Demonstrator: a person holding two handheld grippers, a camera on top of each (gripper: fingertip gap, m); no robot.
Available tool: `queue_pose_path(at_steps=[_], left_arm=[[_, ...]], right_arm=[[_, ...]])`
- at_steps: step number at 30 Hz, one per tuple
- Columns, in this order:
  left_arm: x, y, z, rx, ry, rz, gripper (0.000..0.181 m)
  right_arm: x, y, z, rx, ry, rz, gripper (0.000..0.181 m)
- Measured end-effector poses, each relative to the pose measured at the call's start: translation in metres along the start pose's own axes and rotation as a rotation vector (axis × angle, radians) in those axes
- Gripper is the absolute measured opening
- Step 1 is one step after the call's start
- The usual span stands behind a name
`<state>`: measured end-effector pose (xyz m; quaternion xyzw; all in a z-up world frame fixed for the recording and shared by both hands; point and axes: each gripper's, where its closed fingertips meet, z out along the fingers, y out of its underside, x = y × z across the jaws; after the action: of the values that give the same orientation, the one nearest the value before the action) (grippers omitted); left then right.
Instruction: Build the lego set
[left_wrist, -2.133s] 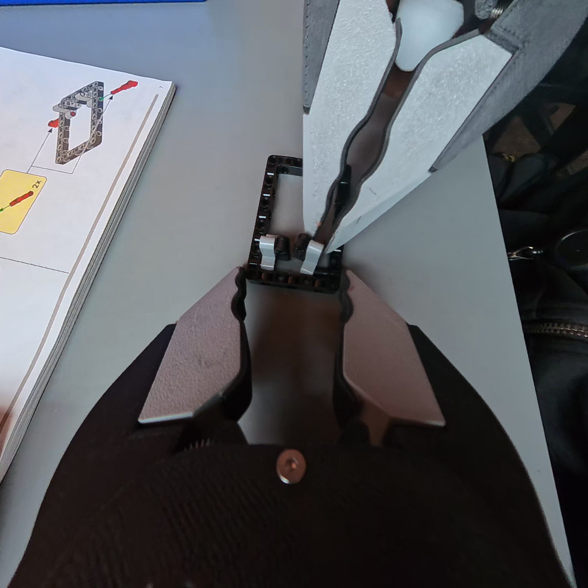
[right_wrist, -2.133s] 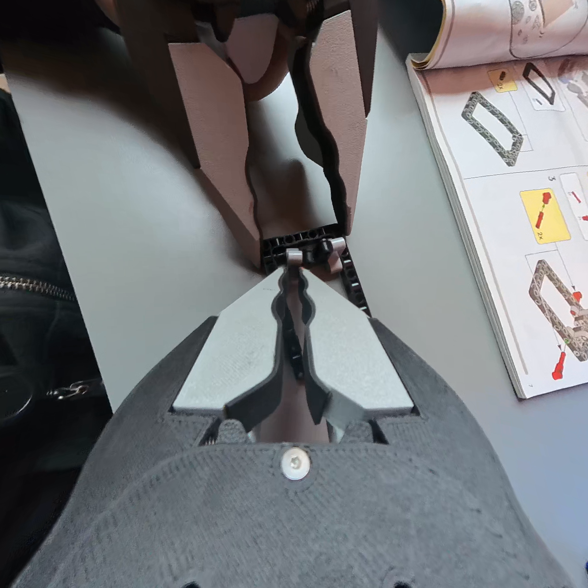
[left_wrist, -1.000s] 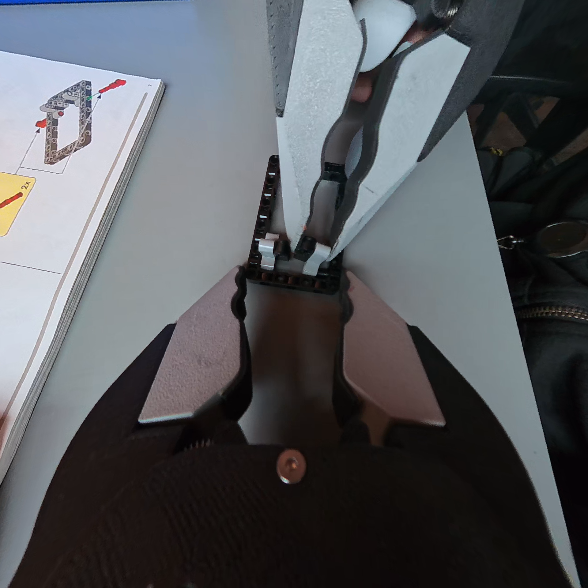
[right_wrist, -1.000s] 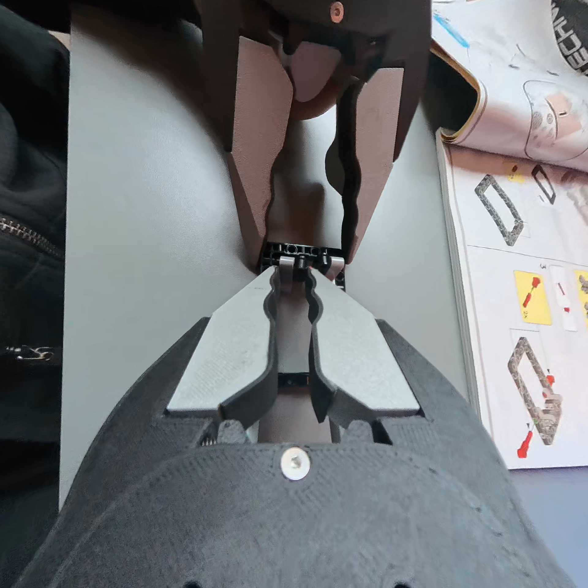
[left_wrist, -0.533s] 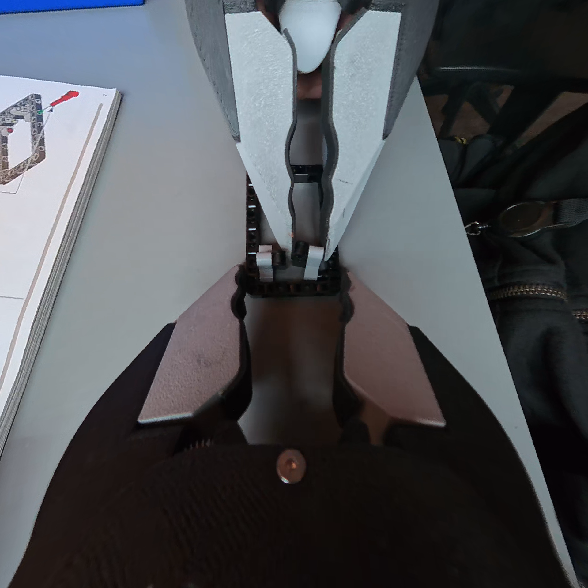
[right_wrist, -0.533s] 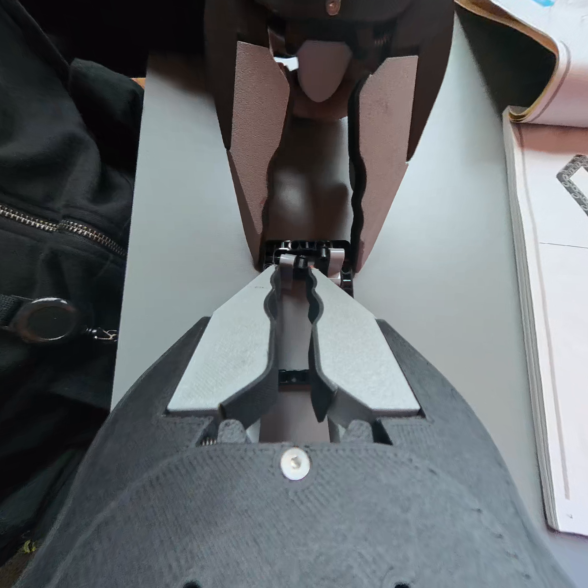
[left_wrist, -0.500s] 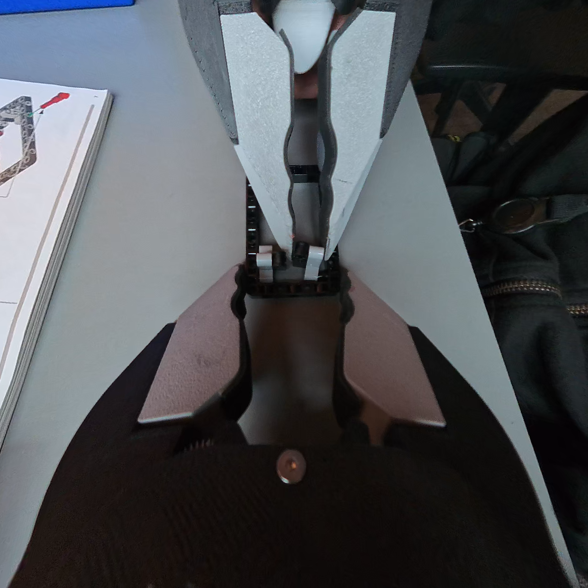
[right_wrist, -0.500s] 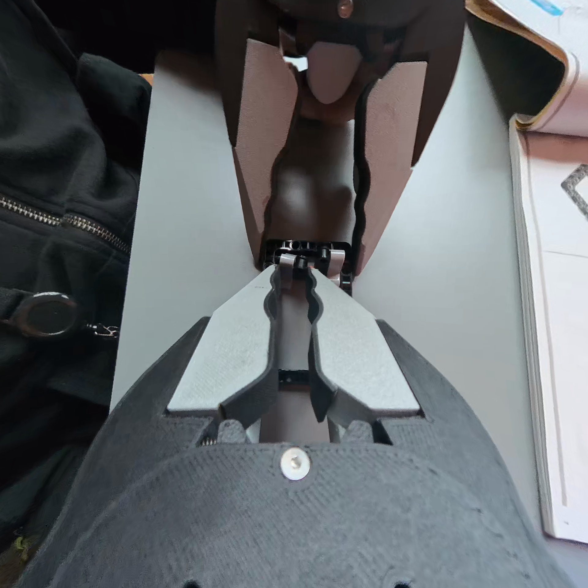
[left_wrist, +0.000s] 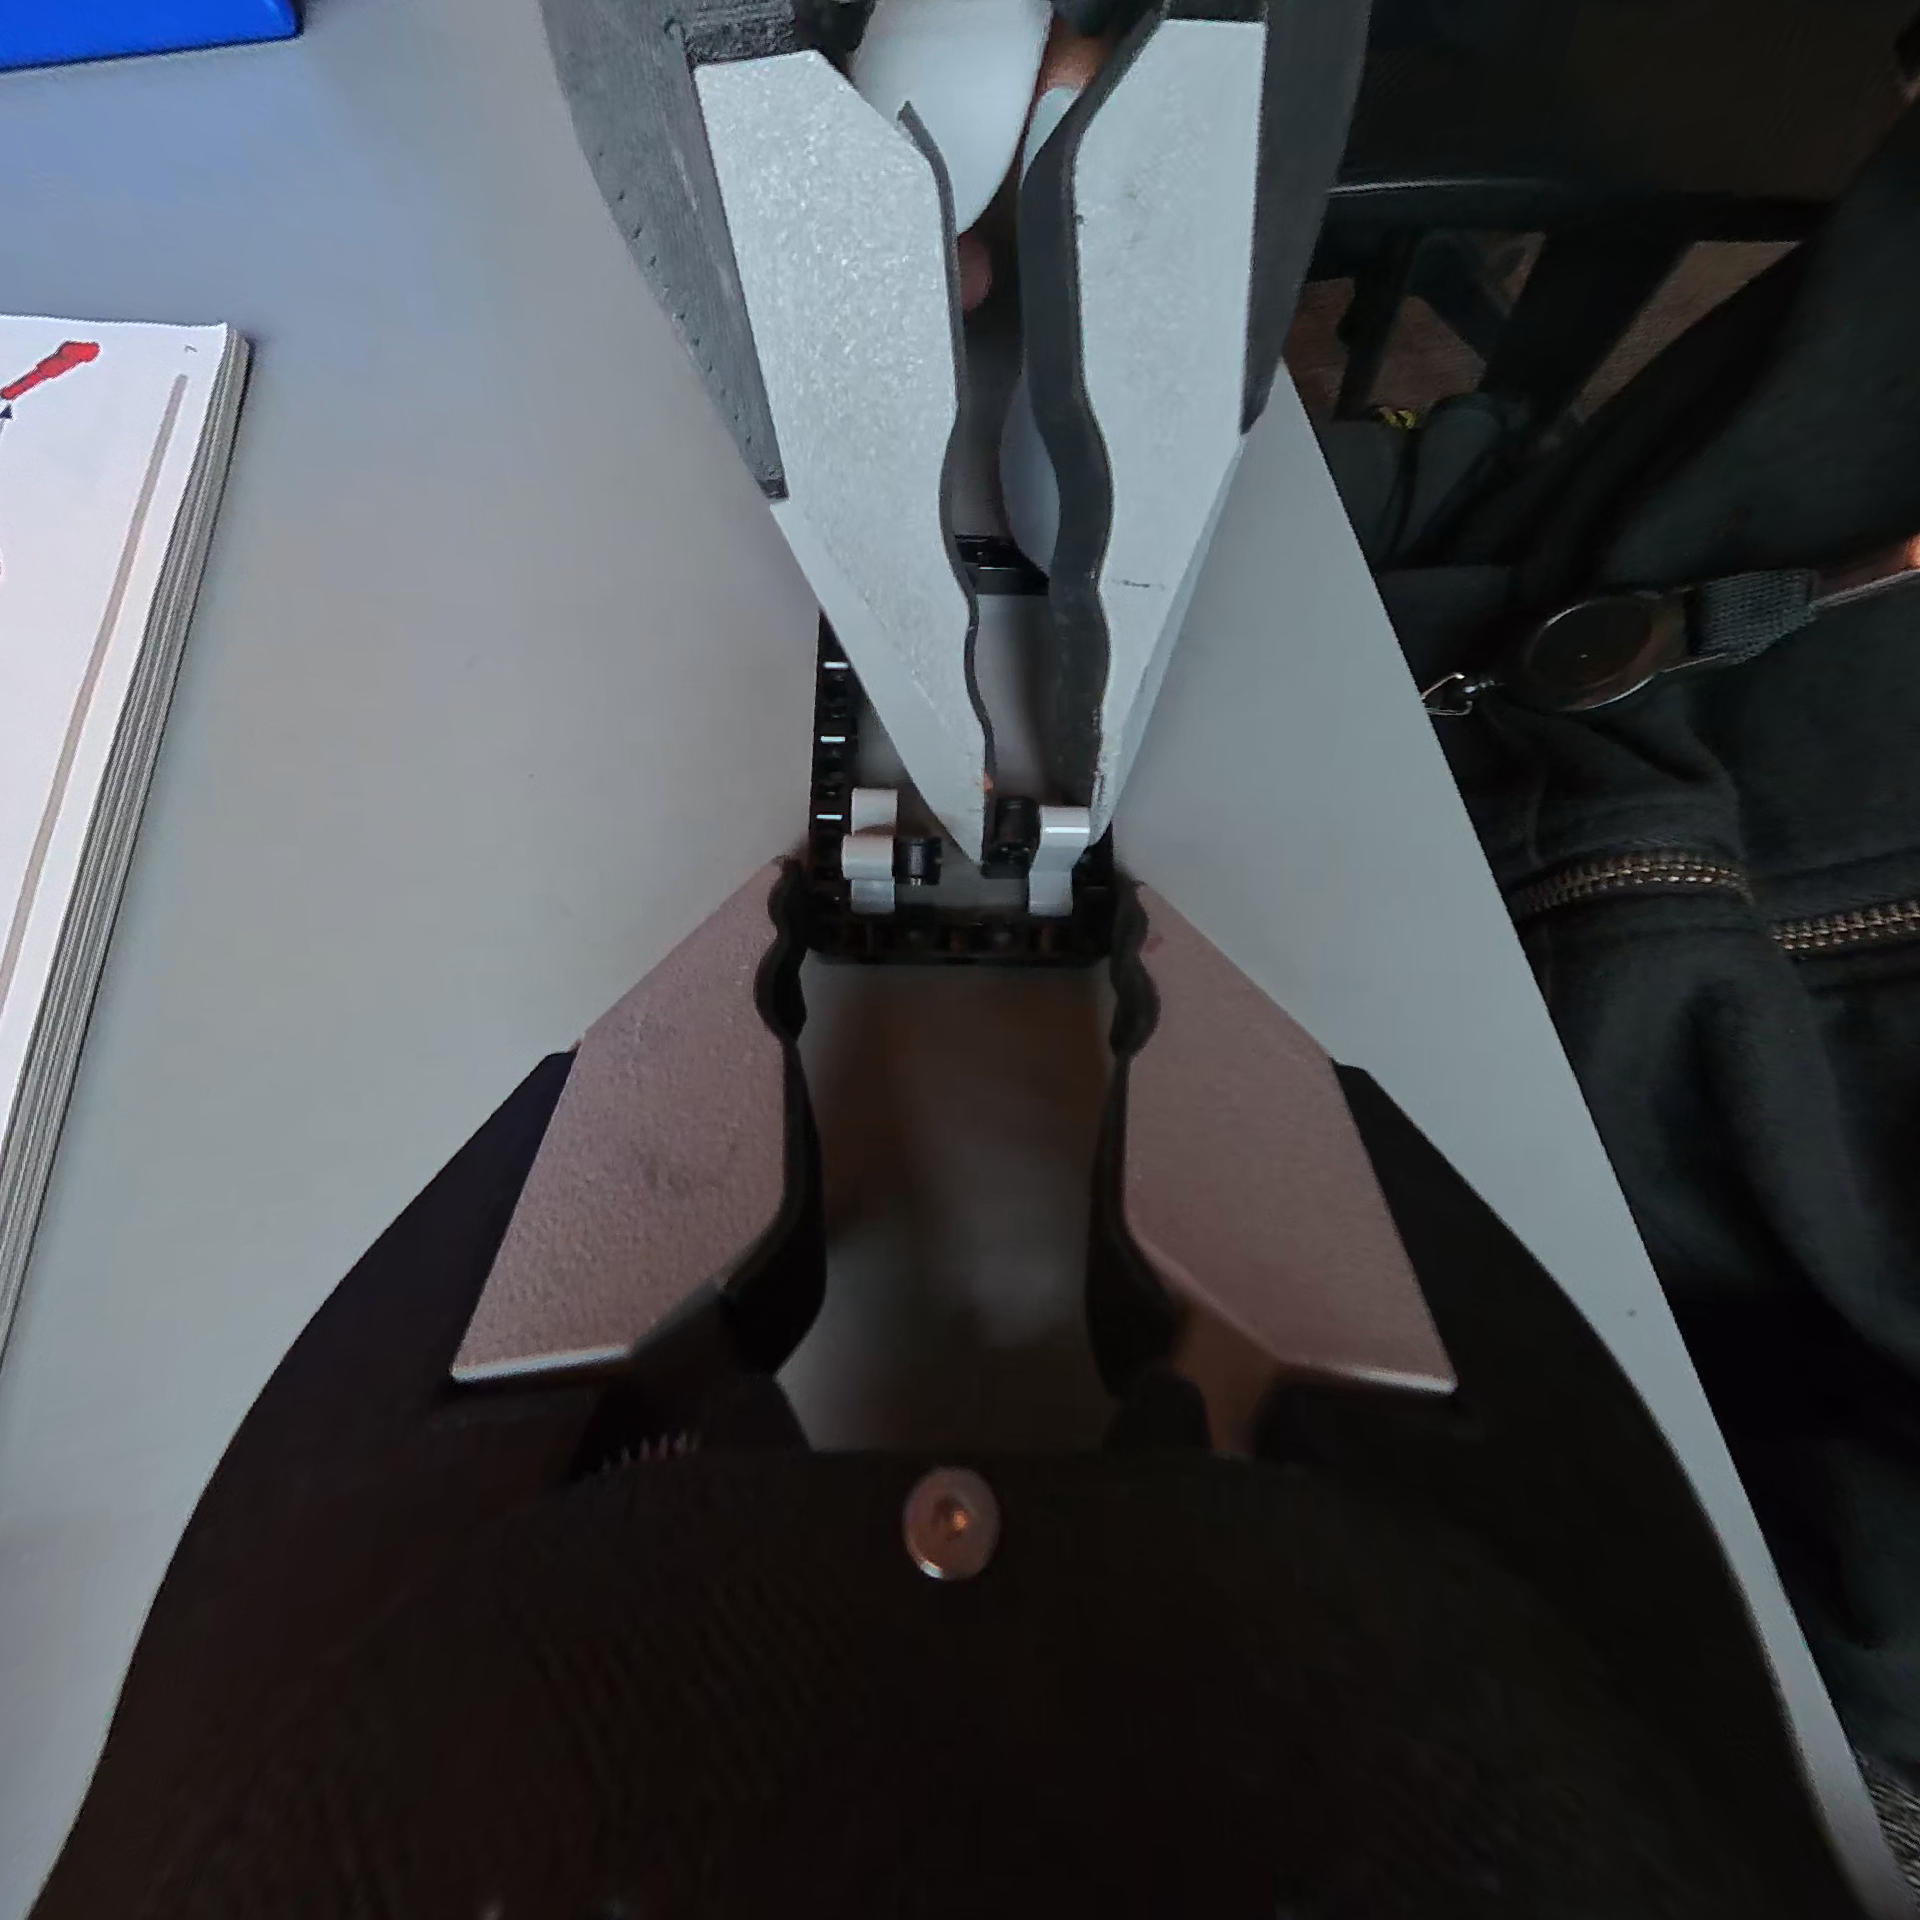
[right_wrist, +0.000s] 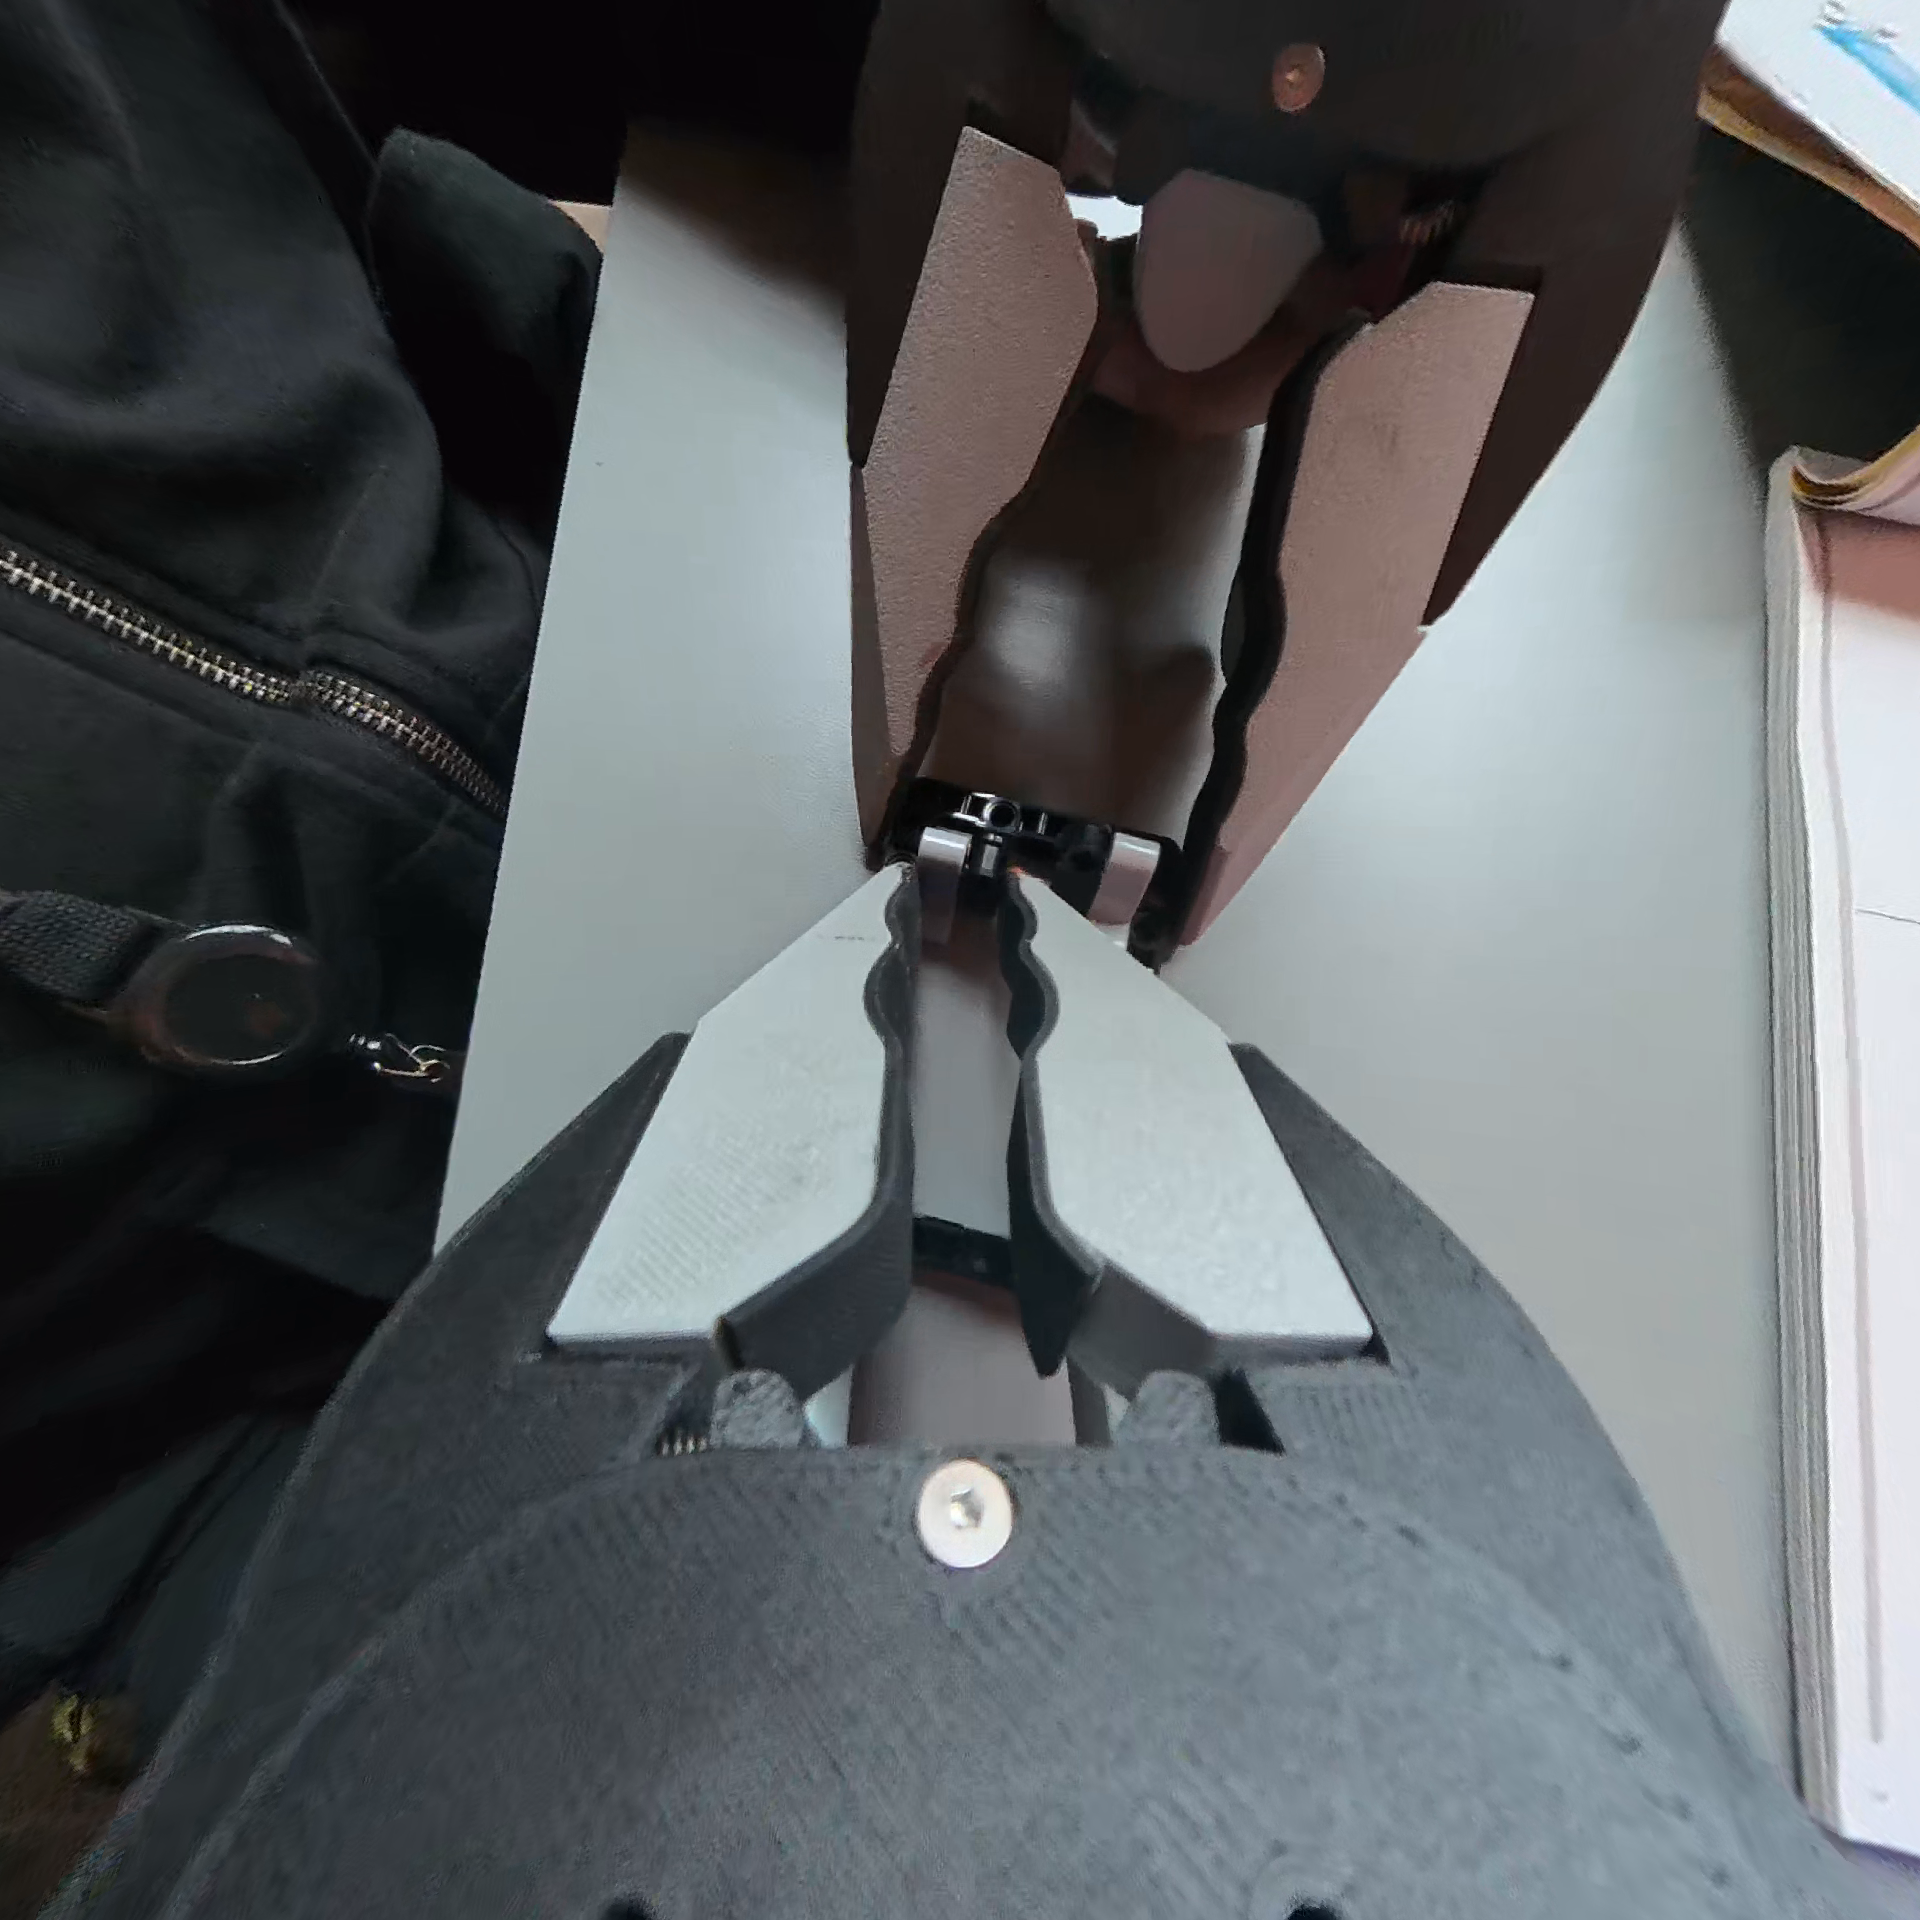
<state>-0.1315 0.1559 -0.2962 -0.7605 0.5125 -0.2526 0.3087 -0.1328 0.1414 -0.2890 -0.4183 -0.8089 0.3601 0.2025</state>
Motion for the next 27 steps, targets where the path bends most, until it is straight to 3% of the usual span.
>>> queue_pose_path(at_steps=[5,7,11,15,22,27], left_arm=[[-0.004,0.000,-0.001,0.004,-0.013,-0.020,0.058],[-0.005,-0.001,-0.002,0.011,-0.007,-0.047,0.058],[-0.005,0.000,-0.001,-0.003,-0.042,-0.012,0.058],[-0.003,0.000,-0.001,-0.003,-0.037,-0.011,0.058],[-0.003,0.000,-0.001,-0.001,-0.037,-0.015,0.058],[-0.003,0.000,-0.001,0.002,-0.036,-0.030,0.058]], right_arm=[[0.004,-0.001,-0.001,-0.015,0.030,0.054,0.013],[0.005,-0.004,-0.003,0.012,0.058,0.053,0.023],[0.009,-0.009,-0.021,0.086,0.135,0.063,0.027],[0.033,-0.011,-0.035,0.125,0.218,0.132,0.012],[0.039,-0.018,-0.007,0.031,0.184,0.098,0.021],[0.039,-0.015,-0.010,0.016,0.170,0.118,0.000]])
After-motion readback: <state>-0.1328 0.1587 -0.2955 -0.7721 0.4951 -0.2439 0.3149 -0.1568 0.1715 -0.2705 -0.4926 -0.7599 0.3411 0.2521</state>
